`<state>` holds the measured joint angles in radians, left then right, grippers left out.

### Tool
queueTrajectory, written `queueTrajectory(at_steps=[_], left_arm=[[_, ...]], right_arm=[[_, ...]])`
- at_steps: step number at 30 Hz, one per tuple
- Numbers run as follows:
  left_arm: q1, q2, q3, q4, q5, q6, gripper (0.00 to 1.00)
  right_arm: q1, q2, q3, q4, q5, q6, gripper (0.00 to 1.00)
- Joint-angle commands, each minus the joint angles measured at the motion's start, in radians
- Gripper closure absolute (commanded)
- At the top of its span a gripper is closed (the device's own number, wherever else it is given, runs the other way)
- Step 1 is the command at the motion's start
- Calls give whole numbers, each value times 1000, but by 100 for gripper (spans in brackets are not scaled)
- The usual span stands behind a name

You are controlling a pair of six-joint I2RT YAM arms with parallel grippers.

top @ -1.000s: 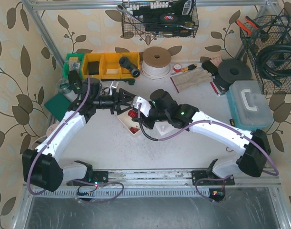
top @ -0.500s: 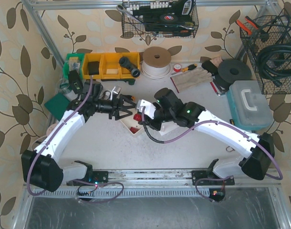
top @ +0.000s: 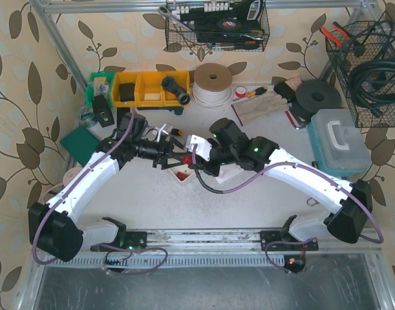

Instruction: Install the large spring

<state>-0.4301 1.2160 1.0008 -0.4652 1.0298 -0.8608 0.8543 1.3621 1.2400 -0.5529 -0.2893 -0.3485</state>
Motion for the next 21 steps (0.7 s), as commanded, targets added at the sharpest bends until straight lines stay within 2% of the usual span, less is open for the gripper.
queueTrajectory(at_steps=[1, 9, 13, 15, 19, 21], left_arm=[[-44, -21, -1, 13, 3, 22, 36], [-44, -21, 3, -9, -28, 39, 49], [-45, -10, 14, -10, -34, 42, 59], [-45, -9, 18, -10, -32, 42, 58], [-46, -11, 22, -7, -27, 40, 47], [-47, -13, 21, -6, -26, 41, 46]], right_arm=[[-7, 8, 41, -9, -18, -28, 100], [-12, 9, 51, -29, -16, -36, 100], [-12, 14, 54, -39, -13, -42, 100], [-12, 14, 53, -40, -10, -43, 100], [-12, 20, 55, -41, -11, -46, 100], [-13, 25, 57, -39, -10, -47, 100]])
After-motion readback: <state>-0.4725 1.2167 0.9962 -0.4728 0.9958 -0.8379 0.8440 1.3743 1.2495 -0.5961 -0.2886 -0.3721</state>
